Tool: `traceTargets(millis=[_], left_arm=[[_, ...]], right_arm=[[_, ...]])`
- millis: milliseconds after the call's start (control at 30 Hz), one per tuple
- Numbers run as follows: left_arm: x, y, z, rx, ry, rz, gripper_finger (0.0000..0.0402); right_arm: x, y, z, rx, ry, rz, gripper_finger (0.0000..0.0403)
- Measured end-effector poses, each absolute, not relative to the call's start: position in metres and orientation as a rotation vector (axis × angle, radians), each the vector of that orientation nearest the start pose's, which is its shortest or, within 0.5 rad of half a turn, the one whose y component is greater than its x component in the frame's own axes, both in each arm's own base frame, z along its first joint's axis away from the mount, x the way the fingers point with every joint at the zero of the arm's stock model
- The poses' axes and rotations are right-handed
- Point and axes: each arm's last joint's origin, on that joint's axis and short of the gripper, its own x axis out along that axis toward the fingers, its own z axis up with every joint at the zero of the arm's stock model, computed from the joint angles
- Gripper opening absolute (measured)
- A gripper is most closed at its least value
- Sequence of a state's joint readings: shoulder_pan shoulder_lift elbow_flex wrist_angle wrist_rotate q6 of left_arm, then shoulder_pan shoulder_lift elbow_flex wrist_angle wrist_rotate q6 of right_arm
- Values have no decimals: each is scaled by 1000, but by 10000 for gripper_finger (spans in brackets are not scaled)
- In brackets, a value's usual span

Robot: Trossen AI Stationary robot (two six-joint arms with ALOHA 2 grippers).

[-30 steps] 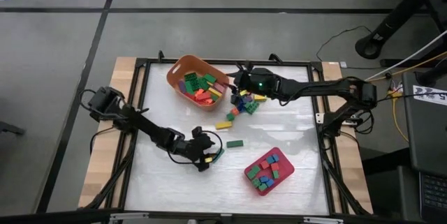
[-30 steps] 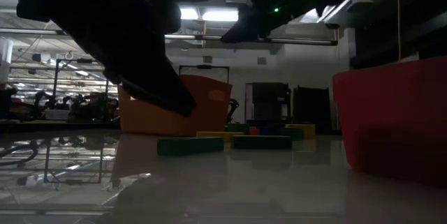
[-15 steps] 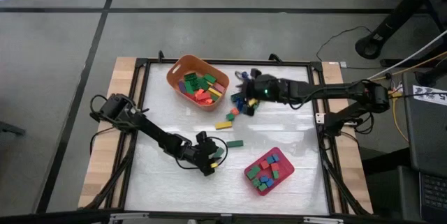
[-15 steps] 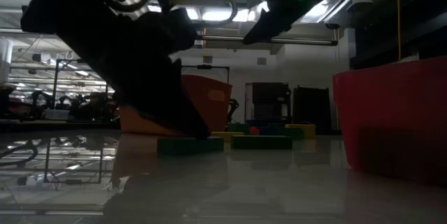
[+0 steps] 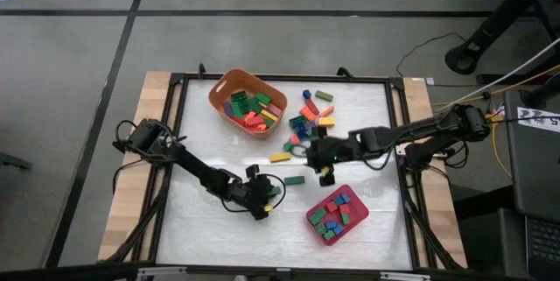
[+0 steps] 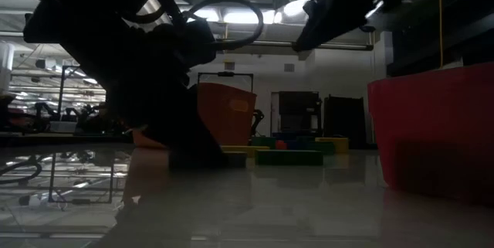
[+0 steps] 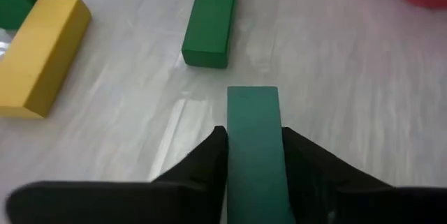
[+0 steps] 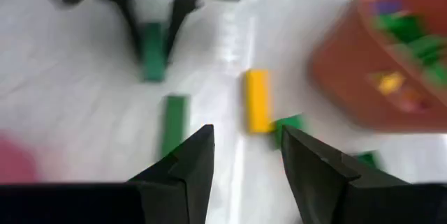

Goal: Sort blocks by size
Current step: Put the large green block into the orange bin

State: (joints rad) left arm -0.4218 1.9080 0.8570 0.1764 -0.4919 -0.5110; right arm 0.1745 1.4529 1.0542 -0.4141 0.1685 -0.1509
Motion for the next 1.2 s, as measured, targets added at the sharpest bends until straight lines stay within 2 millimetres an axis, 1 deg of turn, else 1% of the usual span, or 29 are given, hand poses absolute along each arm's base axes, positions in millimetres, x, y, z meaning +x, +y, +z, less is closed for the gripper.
traceTargets(millis=[67,267,367,533,700,800,867,933,1033,1200], left_arm=[[317,-125,100,-78,742,246,84],[318,-113,115,-33,735,242,83],[319,-105,135,-23,682,242,83],[316,-86,176,48,598,232,83],[301,-57,223,108,523,283,86],[289,-35,247,159,477,380,86],[282,-20,259,209,468,451,87],[277,-3,268,240,459,518,90],[272,20,274,238,451,602,105],[269,56,271,204,481,732,136]], right_arm=[[300,55,249,-243,836,79,166],[307,72,231,-175,888,92,166],[311,77,218,-168,927,94,166],[321,80,196,-125,972,66,166],[330,82,182,-95,975,51,166],[334,83,175,-93,972,56,166],[336,84,172,-93,971,56,166],[337,84,170,-94,975,55,166],[337,84,171,-92,967,56,166],[337,84,171,-92,966,56,166]])
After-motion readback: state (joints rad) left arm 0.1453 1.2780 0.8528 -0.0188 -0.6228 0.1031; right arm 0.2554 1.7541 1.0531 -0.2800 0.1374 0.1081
